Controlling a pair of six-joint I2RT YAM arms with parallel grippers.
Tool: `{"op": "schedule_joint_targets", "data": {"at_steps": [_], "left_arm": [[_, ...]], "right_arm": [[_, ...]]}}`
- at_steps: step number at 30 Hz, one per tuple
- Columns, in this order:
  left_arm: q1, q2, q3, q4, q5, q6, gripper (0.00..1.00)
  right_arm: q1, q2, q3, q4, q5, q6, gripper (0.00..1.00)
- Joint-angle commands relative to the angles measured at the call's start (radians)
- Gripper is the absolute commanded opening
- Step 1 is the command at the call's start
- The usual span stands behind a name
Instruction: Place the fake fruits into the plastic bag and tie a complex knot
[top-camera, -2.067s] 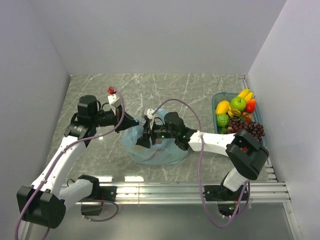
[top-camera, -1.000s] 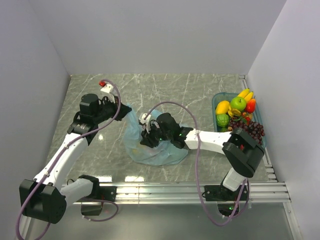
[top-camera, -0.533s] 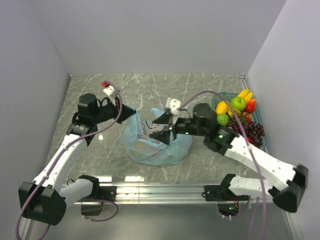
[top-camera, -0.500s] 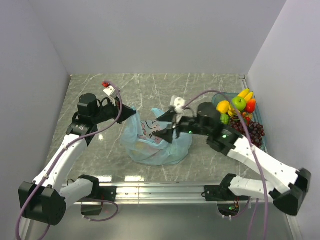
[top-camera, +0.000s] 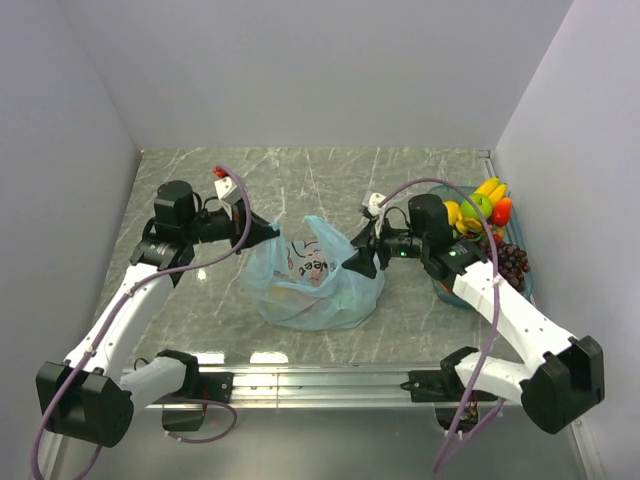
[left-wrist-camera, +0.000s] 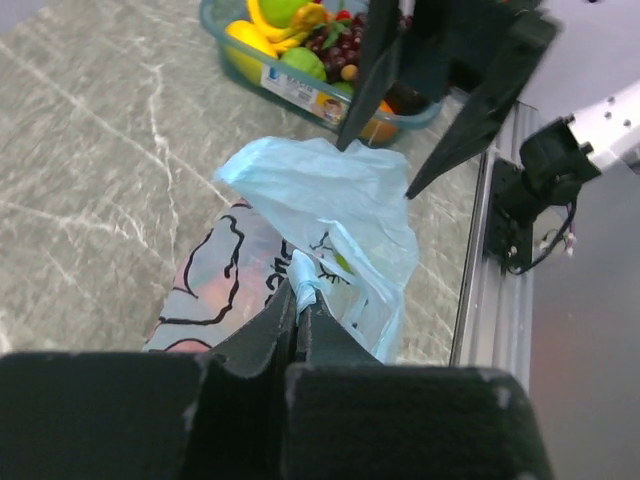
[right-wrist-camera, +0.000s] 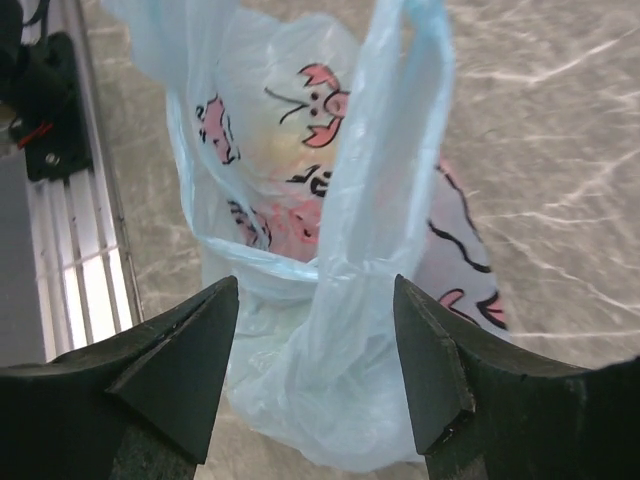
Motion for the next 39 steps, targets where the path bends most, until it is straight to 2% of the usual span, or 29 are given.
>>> {"op": "schedule_joint_targets", "data": {"at_steps": [1,2,9,13,15,17,18,20,21,22,25,29,34,39], "left_arm": [[-0.006,0.022,0.072,-0.044,0.113,0.115,0.01],[-0.01,0.027,0.082,-0.082,0.126,0.14,0.01],[-0.116,0.071,0.169,-0.246,0.167,0.363,0.01],[-0.187,0.114,0.181,-0.187,0.149,0.371,0.0],[-0.205,0.151,0.195,-0.151,0.147,0.334,0.0],[-0.21,0.177,0.218,-0.162,0.166,0.346,0.01],[-0.21,0.195,0.242,-0.175,0.167,0.355,0.01],[-0.208,0.205,0.26,-0.209,0.178,0.387,0.0],[-0.208,0.2,0.26,-0.22,0.184,0.399,0.0],[-0.211,0.197,0.258,-0.223,0.184,0.41,0.01],[-0.211,0.179,0.244,-0.235,0.19,0.424,0.01],[-0.214,0.174,0.237,-0.234,0.192,0.421,0.0],[-0.22,0.203,0.25,-0.235,0.2,0.426,0.01],[-0.225,0.222,0.258,-0.231,0.204,0.424,0.01]], "right_arm": [[-0.003,0.066,-0.002,0.049,-0.075,-0.054,0.69],[-0.003,0.09,0.004,0.06,-0.078,-0.055,0.68],[0.004,0.189,0.038,0.184,-0.119,0.024,0.34],[0.021,0.195,0.064,0.209,-0.156,0.06,0.05],[0.027,0.183,0.067,0.213,-0.17,0.071,0.0],[0.033,0.172,0.072,0.186,-0.148,0.061,0.0],[0.033,0.166,0.075,0.169,-0.129,0.059,0.2],[0.027,0.167,0.093,0.099,-0.08,0.03,0.45],[0.021,0.164,0.095,0.086,-0.07,0.022,0.91],[0.012,0.164,0.096,0.077,-0.072,-0.002,0.95],[-0.037,0.185,0.139,-0.003,-0.116,-0.06,0.96],[-0.068,0.253,0.255,-0.229,-0.217,-0.194,0.97],[-0.077,0.394,0.396,-0.395,-0.309,-0.327,0.98],[-0.079,0.584,0.53,-0.645,-0.443,-0.477,0.99]]}}
